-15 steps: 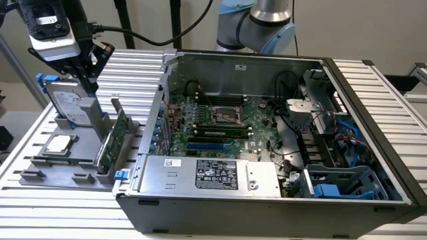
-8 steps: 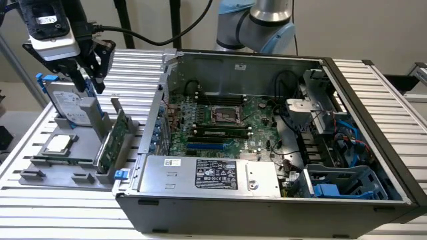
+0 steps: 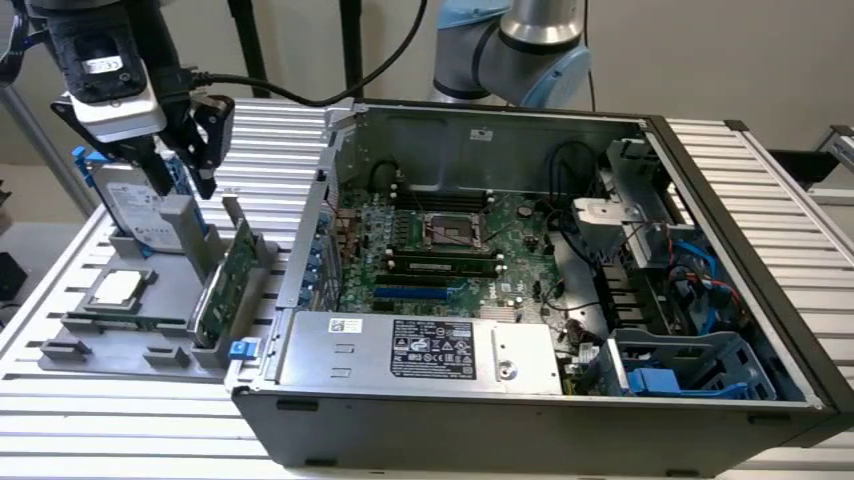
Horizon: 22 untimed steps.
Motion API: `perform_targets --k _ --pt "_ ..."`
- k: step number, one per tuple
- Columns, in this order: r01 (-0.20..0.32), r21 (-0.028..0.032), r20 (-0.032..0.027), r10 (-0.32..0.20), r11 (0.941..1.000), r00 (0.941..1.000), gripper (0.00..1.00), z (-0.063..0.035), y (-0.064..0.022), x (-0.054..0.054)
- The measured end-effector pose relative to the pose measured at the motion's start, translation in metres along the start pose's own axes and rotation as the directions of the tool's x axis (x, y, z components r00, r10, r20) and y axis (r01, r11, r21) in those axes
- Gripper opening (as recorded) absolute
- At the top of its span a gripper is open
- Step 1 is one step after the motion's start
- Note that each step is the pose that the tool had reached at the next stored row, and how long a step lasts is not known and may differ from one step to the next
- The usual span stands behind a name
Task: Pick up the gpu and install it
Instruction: 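Pick up the gpu and move the gpu toward the slot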
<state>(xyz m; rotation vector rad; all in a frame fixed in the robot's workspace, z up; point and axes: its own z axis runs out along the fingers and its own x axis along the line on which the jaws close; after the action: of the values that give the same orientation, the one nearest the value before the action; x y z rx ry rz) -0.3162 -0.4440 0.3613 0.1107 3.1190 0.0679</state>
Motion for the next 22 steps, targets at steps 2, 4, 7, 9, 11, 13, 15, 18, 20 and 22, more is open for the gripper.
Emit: perform_targets --k 2,4,7,9,11,13,15,18,20,22 --pt "0.0 -0.0001 0.0 0.0 1.0 1.0 1.0 0.0036 -0.0003 0.001" --pt "0.0 0.0 0.0 0.0 1.0 1.0 1.0 0.0073 -0.0006 0.001" --pt "0.0 0.0001 -0.0001 0.0 1.0 1.0 1.0 0.0126 -0.0011 0.002" --pt "0.0 0.0 -0.0001 0.0 1.0 1.0 1.0 0.0163 -0.0015 0.003" --pt "0.0 0.0 -0.0001 0.0 1.0 1.0 1.0 0.0198 -0.002 0.004" --pt "0.0 0.0 0.0 0.0 1.0 1.0 1.0 0.0236 -0.0025 0.004" --pt "0.0 -0.0001 0.0 0.0 1.0 1.0 1.0 0.0272 -0.0033 0.004" --pt "0.0 0.0 -0.0001 0.0 1.0 1.0 1.0 0.0325 -0.0046 0.005" --pt "0.0 0.0 -0.0001 0.0 1.0 1.0 1.0 0.0361 -0.0056 0.005" --pt "0.0 -0.0001 -0.0001 0.0 1.0 1.0 1.0 0.0397 -0.0067 0.005"
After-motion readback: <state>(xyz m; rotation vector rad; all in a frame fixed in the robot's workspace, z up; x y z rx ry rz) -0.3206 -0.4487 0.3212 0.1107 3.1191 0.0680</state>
